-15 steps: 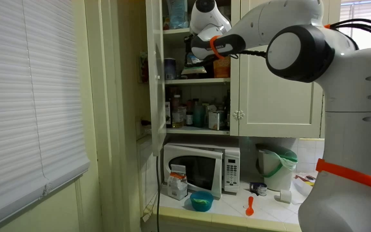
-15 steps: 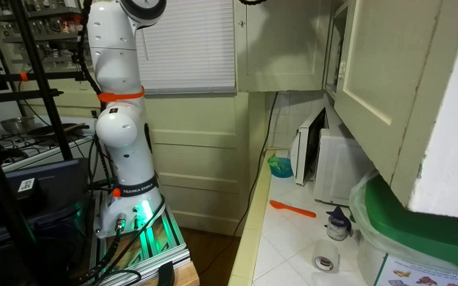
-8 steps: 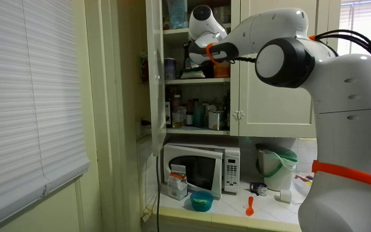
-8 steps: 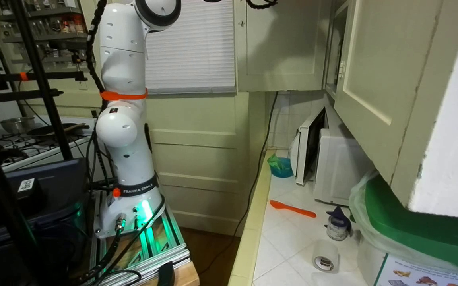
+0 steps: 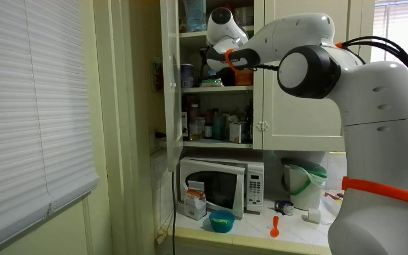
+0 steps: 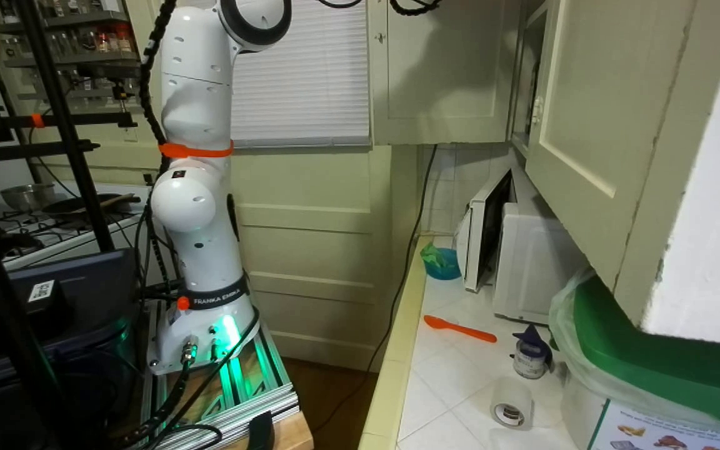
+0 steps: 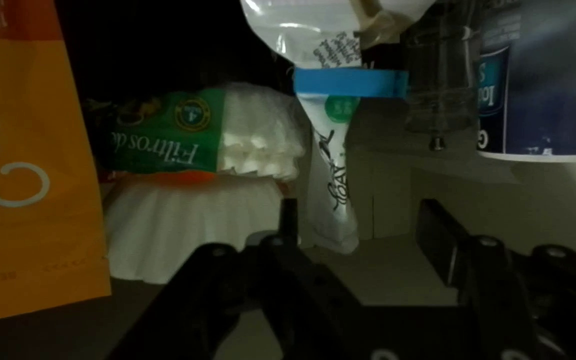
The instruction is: Move the white packet to the middle shelf.
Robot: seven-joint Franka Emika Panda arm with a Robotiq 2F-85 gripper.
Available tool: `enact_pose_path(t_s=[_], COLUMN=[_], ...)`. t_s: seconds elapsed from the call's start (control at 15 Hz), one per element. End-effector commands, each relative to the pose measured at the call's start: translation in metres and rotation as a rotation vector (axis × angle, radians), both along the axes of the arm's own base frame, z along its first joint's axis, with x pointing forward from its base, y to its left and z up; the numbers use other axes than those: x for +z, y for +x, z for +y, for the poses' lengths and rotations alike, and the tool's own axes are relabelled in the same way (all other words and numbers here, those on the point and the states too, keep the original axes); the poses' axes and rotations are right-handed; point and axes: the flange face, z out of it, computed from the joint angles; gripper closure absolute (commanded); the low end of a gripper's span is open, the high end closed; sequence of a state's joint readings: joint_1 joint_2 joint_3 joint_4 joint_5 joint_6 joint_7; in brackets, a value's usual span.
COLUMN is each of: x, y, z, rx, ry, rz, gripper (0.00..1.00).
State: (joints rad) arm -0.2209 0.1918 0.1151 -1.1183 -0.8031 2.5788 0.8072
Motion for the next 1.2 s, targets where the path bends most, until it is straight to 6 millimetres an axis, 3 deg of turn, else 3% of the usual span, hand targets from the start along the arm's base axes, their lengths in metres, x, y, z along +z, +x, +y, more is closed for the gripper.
enact_pose_path(t_s=[0.0,0.13,0.47,0.87,1.13], x=[0.004,0.003,-0.011,-0.034,-0.055], y=[-0.008,-0.015,-0.039,-0.074,-0.087], z=[0.009,0.016,0.025,0.018,0.015], rx=[0.017,0.039,0.081,0.107,0.109], ry=[0.01,0.02,0.019,-0.01,-0.013], rz=[0.033,0.067,0.184,0.283,0.332], gripper=[0.05,0.0,0.0,0.0,0.0])
